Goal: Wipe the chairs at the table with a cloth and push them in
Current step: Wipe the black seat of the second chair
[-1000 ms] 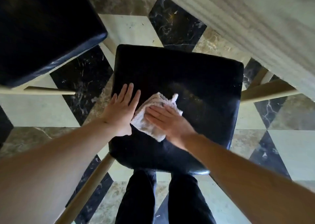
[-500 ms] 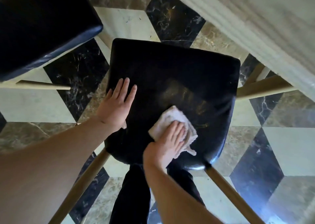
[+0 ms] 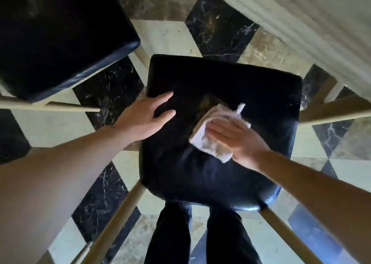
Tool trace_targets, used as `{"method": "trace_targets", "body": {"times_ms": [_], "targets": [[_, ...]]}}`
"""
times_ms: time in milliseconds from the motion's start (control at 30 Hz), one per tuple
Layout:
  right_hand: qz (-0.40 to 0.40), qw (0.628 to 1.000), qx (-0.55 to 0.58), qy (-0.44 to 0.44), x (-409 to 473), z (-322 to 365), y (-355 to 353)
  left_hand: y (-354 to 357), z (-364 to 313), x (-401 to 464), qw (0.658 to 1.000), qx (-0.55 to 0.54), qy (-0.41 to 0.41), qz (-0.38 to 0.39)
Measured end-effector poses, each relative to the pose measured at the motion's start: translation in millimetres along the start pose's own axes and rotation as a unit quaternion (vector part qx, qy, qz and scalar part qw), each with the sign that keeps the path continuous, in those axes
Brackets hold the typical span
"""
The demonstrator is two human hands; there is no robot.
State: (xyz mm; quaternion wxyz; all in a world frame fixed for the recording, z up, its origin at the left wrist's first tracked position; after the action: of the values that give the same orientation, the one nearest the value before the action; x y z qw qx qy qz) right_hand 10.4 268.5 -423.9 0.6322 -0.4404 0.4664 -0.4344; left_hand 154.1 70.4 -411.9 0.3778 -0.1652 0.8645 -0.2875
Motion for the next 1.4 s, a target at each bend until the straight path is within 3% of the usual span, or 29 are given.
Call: {"method": "trace_targets", "body": {"times_ms": [67, 167, 233, 267, 400, 533, 633, 733, 833, 900, 967, 1067, 1133, 1233, 1267, 1300, 1333, 1400], "targets": [[-0.032, 0.977, 0.058, 0.205, 30.6, -53.4, -14.3, -13.2, -6.5, 17.3, 0.994, -0.102, -0.033, -0.025], [-0.074, 0.890, 0.114, 0.435, 96.6, -58.4, -29.3, -39.8, 8.8, 33.0, 0.944, -0.293, -0.106, -0.111], [-0.076, 0.842, 0.148, 0.513, 132.5, -35.3, -33.9, -50.7, 17.9, 33.9, 0.920, -0.340, -0.130, -0.145], [-0.076, 0.842, 0.156, 0.511, 147.0, -22.5, -34.6, -53.3, 16.1, 31.2, 0.919, -0.340, -0.130, -0.154], [-0.045, 0.937, 0.128, 0.323, 167.5, 66.0, -9.3, -55.5, 12.3, 19.4, 0.942, -0.262, -0.089, -0.192], [0.016, 0.985, 0.137, 0.107, 89.3, 164.3, 29.2, -43.2, 4.4, 15.0, 0.968, -0.174, -0.076, -0.167], [0.090, 0.990, 0.070, -0.077, -7.3, 192.6, 58.0, -13.5, -3.8, 16.7, 0.989, -0.099, -0.081, -0.079], [0.121, 0.955, -0.033, -0.267, -80.8, 153.1, 59.6, -0.3, -6.4, 19.5, 0.989, -0.076, -0.123, -0.040], [0.145, 0.938, -0.062, -0.307, -113.3, 76.0, 49.6, -3.9, -11.7, 20.9, 0.986, -0.080, -0.138, -0.045], [0.175, 0.951, -0.050, -0.249, -119.4, 26.0, 41.5, -6.6, -11.4, 21.0, 0.987, -0.073, -0.137, -0.041], [0.165, 0.977, -0.018, -0.136, -119.0, -22.2, 27.5, -6.7, -13.1, 19.8, 0.989, -0.057, -0.135, -0.030], [0.086, 0.986, 0.025, 0.140, -92.6, -78.8, 3.8, -8.3, -12.4, 18.5, 0.988, -0.035, -0.145, -0.029], [0.006, 0.930, 0.056, 0.364, -66.8, -101.8, -8.2, -9.4, -10.9, 19.7, 0.984, -0.040, -0.169, -0.040], [-0.050, 0.763, 0.140, 0.629, -8.6, -100.2, -17.2, -11.6, -9.2, 18.5, 0.976, -0.054, -0.197, -0.068], [-0.052, 0.723, 0.171, 0.667, 16.9, -91.0, -17.8, -10.9, -9.9, 18.6, 0.976, -0.064, -0.195, -0.076], [-0.053, 0.713, 0.196, 0.671, 43.7, -78.1, -18.8, -9.7, -10.6, 18.8, 0.975, -0.078, -0.190, -0.081], [-0.062, 0.737, 0.196, 0.644, 70.7, -62.5, -20.1, -9.2, -10.8, 19.2, 0.973, -0.096, -0.187, -0.090], [-0.068, 0.837, 0.165, 0.518, 113.4, -9.7, -18.9, -10.0, -7.6, 17.7, 0.963, -0.146, -0.194, -0.118]]}}
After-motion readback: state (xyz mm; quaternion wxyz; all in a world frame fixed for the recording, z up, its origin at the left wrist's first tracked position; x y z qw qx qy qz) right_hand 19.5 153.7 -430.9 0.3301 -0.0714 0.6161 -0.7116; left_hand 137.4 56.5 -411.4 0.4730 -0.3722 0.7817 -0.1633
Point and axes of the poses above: each hand's wrist, its own x-axis towards the middle knuckle, its own y-axis out of the palm, z = x × y, the point moved 9 cm from there along x, towards the middle knuckle, and after that the axes turned 5 degrees about -x, right-handed, at the moved point
